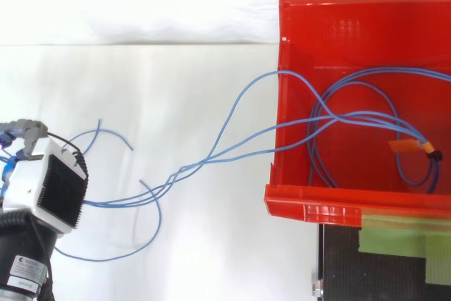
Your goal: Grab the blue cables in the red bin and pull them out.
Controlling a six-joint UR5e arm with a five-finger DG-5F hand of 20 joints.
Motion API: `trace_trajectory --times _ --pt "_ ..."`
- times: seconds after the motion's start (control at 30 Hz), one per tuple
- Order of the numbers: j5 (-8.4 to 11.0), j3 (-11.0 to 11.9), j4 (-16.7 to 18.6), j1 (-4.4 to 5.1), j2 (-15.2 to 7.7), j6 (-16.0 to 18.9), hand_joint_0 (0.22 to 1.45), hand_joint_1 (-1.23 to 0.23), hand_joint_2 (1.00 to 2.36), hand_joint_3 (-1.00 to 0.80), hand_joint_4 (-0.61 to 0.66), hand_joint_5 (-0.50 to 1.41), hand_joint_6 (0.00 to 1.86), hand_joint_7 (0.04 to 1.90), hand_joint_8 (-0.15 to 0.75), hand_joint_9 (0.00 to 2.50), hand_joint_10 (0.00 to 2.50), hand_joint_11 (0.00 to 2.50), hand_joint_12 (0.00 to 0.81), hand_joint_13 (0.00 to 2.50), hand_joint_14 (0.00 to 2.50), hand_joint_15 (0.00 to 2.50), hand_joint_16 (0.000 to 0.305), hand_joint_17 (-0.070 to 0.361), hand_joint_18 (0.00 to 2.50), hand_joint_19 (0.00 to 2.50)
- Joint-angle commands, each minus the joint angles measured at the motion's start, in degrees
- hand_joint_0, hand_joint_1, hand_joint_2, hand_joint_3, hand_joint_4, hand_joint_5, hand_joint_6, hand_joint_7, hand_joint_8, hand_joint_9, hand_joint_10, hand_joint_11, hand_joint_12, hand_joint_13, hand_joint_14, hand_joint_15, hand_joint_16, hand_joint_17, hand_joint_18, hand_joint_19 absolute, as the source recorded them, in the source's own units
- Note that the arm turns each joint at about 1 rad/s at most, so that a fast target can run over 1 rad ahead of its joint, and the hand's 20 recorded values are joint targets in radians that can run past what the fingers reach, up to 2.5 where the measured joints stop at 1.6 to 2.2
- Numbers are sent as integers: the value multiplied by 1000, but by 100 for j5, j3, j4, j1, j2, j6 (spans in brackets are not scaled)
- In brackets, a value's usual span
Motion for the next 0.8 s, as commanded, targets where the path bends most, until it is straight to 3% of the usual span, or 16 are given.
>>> trace_trajectory --times 0.0,0.77 --pt "0 0 0 0 0 0 960 -1029 1001 -239 -238 550 1594 506 218 782 2470 1182 312 1256 866 1364 52 116 1014 1025" --pt "0 0 0 0 0 0 968 -1034 1000 -235 -256 556 1602 510 223 781 2457 1208 323 1279 780 1381 53 118 1021 1019"
